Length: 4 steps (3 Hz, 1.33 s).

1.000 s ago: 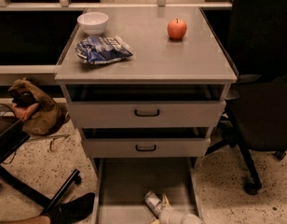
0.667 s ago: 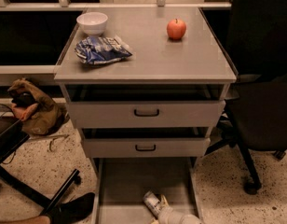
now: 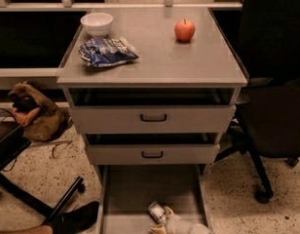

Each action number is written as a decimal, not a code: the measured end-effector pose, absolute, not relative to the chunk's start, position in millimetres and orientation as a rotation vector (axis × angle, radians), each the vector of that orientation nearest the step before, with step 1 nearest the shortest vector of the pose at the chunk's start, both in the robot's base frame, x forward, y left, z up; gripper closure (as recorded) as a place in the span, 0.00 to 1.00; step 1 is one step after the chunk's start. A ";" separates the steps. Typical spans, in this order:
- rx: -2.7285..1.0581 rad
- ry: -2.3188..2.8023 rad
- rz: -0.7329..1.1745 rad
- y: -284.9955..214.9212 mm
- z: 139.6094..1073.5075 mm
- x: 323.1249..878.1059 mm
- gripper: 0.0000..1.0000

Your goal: Pick blue plastic bottle from bottom drawer and place on counter

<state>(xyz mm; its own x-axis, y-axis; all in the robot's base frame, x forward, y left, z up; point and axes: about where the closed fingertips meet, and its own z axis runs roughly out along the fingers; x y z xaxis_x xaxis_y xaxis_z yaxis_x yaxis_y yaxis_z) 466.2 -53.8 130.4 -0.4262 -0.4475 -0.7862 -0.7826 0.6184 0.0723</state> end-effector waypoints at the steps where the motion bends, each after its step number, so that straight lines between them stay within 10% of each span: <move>1: -0.963 2.081 0.562 -53.8 130.5 466.2 0.65; 2: -0.981 2.076 0.554 -52.9 144.6 471.8 0.88; 4: -1.057 1.981 0.572 -25.2 228.5 510.6 1.00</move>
Offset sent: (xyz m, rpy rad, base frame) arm 0.0140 0.0017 0.0389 -0.0301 -0.0192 0.0217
